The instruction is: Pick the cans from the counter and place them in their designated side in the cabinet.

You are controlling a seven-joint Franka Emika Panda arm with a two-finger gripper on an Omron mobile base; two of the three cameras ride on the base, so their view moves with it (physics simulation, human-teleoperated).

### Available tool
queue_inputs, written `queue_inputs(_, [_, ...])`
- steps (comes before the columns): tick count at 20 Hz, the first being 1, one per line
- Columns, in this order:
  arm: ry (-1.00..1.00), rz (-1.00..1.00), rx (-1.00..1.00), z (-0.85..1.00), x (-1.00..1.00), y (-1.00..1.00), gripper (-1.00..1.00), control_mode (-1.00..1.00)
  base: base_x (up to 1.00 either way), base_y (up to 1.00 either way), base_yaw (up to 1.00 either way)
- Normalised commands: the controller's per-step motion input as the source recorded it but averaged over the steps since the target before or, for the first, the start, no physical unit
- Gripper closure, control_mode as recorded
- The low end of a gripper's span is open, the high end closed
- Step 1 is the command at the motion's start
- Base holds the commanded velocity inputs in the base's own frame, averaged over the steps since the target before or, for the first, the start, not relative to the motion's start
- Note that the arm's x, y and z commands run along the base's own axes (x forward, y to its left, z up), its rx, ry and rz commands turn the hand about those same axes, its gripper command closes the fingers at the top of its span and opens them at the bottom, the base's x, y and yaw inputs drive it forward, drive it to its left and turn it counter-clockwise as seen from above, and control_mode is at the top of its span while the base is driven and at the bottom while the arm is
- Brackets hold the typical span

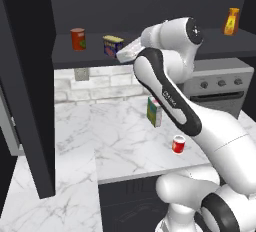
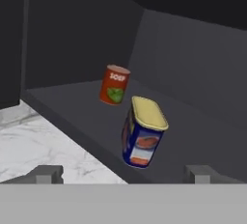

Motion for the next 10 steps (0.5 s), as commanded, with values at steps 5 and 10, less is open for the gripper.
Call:
queue_inputs(5, [-0.10,0.01,0.00,0.00,-0.57,-0.26,-1.00,-1.00,0.00,0.00,0.00])
queue_inputs(10, [-0.05,0.00,0.00,0.06,-0.52,-0.24,-1.00,-1.00,0.00,0.00,0.00])
